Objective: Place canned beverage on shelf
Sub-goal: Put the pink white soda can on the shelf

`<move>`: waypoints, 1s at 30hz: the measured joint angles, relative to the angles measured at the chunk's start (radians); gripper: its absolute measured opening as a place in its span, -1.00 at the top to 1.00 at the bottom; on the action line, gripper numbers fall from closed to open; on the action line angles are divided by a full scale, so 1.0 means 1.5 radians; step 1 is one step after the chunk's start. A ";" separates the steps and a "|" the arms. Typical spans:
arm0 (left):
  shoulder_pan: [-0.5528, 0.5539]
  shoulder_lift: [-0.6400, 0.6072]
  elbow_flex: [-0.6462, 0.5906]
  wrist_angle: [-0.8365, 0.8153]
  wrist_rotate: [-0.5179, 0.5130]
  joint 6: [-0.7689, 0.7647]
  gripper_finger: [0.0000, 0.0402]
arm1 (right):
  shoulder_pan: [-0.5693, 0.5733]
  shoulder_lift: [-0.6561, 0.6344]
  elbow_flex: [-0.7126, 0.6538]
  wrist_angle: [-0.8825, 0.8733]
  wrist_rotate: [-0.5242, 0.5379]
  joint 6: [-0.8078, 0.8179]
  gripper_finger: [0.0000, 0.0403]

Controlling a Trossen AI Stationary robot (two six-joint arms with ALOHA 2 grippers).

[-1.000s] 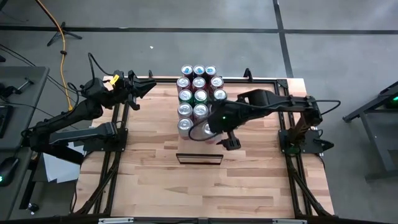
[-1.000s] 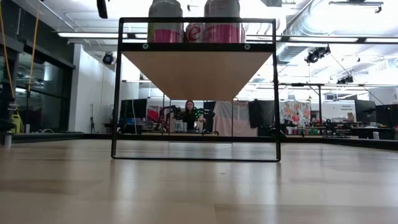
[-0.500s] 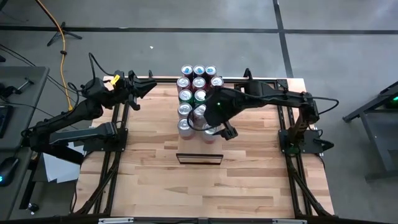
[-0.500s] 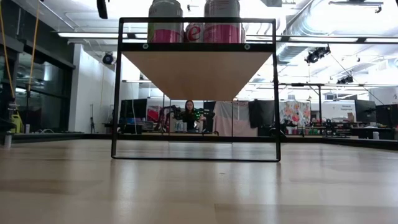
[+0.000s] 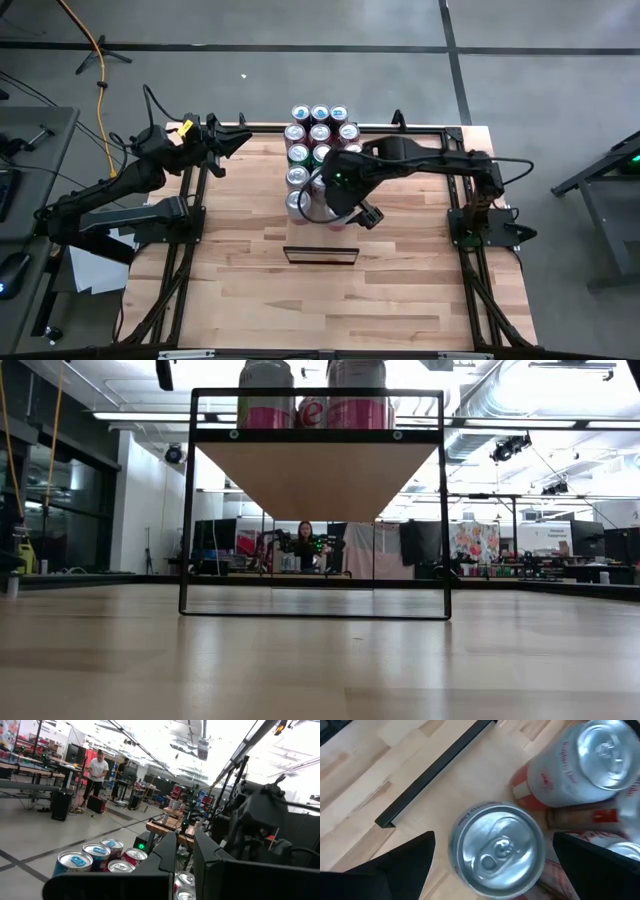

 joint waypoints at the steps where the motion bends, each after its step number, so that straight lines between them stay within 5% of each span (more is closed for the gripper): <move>1: 0.000 0.000 0.000 0.000 0.000 0.000 1.00 | 0.000 0.003 0.000 -0.001 0.000 -0.001 -0.93; 9: 0.000 0.000 0.000 0.000 0.000 -0.001 1.00 | 0.001 0.013 0.000 -0.013 -0.001 -0.017 -0.89; 17: 0.000 0.000 0.000 0.000 0.000 -0.001 1.00 | 0.002 0.014 0.000 -0.017 0.008 0.037 -0.43; 30: 0.000 0.000 0.000 0.000 0.000 0.035 1.00 | 0.058 0.014 0.001 -0.019 0.184 0.492 -0.40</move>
